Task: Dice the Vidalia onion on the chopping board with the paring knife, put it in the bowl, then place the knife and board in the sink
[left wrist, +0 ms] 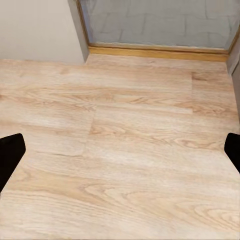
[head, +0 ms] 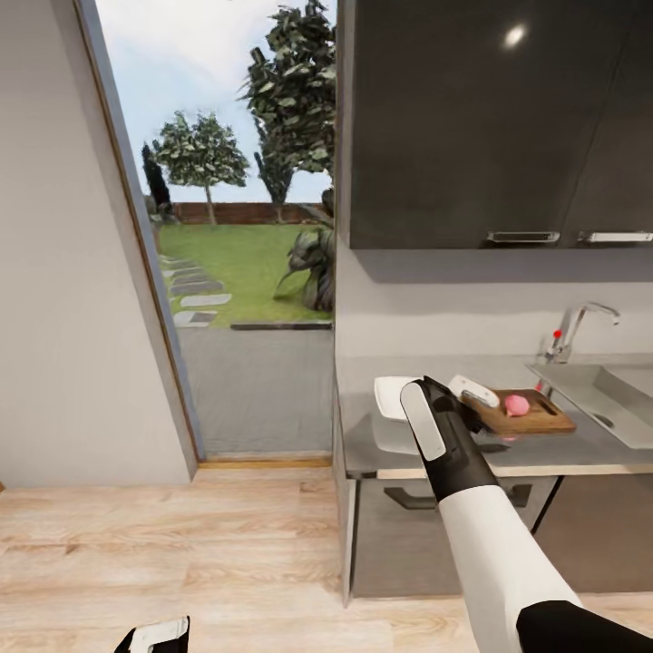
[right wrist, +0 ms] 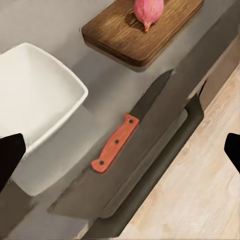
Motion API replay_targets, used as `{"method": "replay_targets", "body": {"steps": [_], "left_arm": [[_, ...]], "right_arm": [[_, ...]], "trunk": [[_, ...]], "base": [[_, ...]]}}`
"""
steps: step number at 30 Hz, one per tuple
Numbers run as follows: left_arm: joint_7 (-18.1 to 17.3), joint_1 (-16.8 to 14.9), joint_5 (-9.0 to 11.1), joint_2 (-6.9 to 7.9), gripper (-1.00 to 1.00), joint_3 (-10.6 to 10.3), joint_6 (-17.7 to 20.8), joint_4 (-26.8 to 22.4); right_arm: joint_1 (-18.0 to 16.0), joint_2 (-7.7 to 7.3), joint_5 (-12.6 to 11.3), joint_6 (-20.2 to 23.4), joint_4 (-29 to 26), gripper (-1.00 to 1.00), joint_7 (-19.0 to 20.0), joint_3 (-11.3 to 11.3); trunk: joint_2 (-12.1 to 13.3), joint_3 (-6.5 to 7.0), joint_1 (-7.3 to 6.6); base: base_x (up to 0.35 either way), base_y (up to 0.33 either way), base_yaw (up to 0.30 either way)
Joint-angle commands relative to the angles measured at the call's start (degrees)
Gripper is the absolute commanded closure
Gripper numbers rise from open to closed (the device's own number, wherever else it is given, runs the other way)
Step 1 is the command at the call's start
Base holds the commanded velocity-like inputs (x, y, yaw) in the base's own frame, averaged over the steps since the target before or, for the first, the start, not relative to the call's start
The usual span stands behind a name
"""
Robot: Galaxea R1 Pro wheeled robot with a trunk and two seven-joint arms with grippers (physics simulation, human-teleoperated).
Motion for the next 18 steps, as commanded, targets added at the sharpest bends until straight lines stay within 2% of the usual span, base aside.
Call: {"method": "replay_targets", "body": {"steps": [1,18], "left_arm": [[0.37,-0.12,-0.42,0.02,-1.00,0.10,-0.34,0.23],[0.37,-0.12,-0.43,-0.07,-1.00,0.10,-0.34,0.23]], "right_arm": [[-0.07,0.00,-0.19,0.44,-0.01,-1.00,-0.36,0.03],[-0.05,0.00,0.02,0.15,1.02,-1.00,0.00,-0.02]], "trunk": [[-0.14,-0.14,0.07],[-0.14,-0.53,0.07]], "base": [[0.193,0.081,0.000],[0.072,-0.004,0.000]]}}
